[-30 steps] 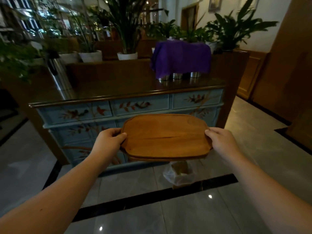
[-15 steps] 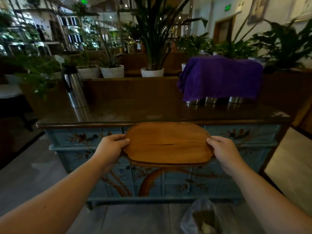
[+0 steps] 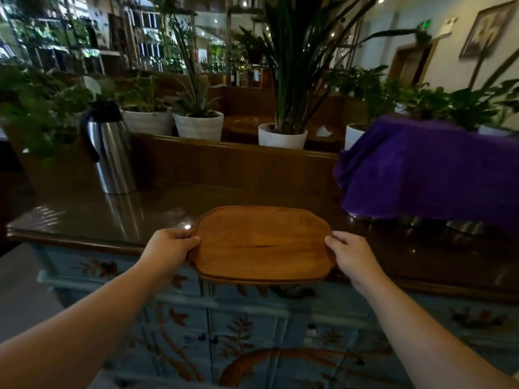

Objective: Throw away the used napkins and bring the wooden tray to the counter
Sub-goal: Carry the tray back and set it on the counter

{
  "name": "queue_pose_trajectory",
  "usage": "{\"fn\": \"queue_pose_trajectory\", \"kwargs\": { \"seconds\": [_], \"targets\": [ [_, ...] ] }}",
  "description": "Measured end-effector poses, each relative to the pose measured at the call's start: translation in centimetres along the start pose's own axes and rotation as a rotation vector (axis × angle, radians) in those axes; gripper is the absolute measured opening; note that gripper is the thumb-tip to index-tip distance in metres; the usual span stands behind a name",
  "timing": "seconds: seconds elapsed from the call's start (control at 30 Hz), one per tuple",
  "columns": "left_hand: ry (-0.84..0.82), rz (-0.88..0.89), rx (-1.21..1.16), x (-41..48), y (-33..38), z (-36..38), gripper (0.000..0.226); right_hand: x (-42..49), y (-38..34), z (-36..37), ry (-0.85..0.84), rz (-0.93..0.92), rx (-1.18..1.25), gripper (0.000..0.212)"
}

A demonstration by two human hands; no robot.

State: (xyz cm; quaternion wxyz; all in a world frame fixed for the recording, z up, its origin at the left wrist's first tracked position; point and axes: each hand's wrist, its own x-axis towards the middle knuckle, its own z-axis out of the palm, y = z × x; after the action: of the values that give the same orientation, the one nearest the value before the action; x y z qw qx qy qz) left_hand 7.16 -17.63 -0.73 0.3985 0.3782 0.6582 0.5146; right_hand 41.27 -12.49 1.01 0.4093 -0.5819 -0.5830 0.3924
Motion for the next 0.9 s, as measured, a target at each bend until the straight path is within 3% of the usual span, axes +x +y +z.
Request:
{"fn": "queue_pose_trajectory", "kwargs": {
  "seconds": [0.17, 0.27, 0.37, 0.43, 0.57, 0.9],
  "targets": [
    [-0.034, -0.014, 0.073, 9.0, 0.6, -2.2, 0.013, 6.2, -1.0, 5.9, -0.006, 0.066, -0.026, 0.025],
    [-0.071, -0.064, 0.151, 13.6, 1.3, -3.1, 0.019, 9.2, -1.6, 8.7, 0.005, 0.115, -0.043, 0.035],
    [-0.127, -0.090, 0.241, 16.9, 2.3, -3.4, 0.023, 11.6, -2.1, 10.6, -0.006, 0.139, -0.114, 0.024],
    [-0.149, -0.097, 0.289, 18.3, 2.4, -3.0, 0.026, 12.8, -2.0, 11.1, -0.016, 0.144, -0.169, 0.016],
    [-0.155, -0.129, 0.303, 20.8, 2.2, -1.9, 0.030, 15.8, -2.0, 11.7, -0.027, 0.173, -0.265, 0.020],
    [-0.174, -0.164, 0.391, 24.5, 2.1, -0.2, 0.018, 20.6, -0.2, 12.1, -0.047, 0.194, -0.448, 0.025]
  ]
}}
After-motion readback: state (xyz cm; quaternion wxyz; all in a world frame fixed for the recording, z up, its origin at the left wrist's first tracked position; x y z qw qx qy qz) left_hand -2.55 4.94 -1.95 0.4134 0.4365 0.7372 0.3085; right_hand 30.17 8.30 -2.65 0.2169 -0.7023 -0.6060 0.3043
